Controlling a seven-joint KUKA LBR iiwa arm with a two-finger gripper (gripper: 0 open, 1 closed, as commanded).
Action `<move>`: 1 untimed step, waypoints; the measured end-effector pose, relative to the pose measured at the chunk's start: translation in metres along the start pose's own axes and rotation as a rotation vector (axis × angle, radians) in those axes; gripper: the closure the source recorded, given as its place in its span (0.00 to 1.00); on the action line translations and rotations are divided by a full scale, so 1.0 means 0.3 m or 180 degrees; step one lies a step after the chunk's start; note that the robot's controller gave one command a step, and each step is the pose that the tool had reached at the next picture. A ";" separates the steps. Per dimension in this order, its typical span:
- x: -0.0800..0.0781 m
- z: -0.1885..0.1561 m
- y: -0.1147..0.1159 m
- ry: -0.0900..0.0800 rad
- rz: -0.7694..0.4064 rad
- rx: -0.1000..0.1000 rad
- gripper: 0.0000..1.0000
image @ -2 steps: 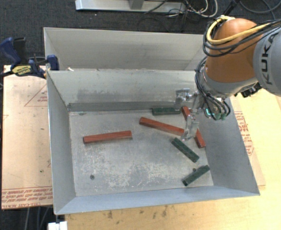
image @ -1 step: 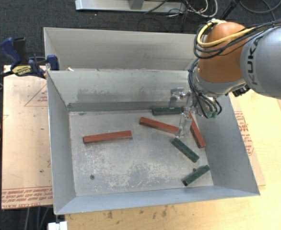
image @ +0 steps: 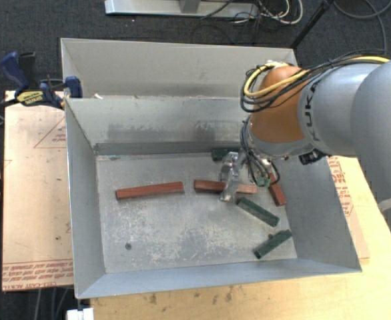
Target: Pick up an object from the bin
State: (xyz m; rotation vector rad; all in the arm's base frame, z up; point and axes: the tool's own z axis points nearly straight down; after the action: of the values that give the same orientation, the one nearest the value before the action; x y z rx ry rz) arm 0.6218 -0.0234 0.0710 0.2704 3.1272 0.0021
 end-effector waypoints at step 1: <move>0.000 0.000 0.000 0.0000 -0.0001 0.0000 1.00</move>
Offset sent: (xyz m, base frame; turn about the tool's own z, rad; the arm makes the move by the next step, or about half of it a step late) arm 0.0042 0.0110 0.1366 -0.0189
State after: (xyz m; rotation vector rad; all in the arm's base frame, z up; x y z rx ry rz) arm 0.6217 -0.0233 0.0710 0.2701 3.1273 0.0020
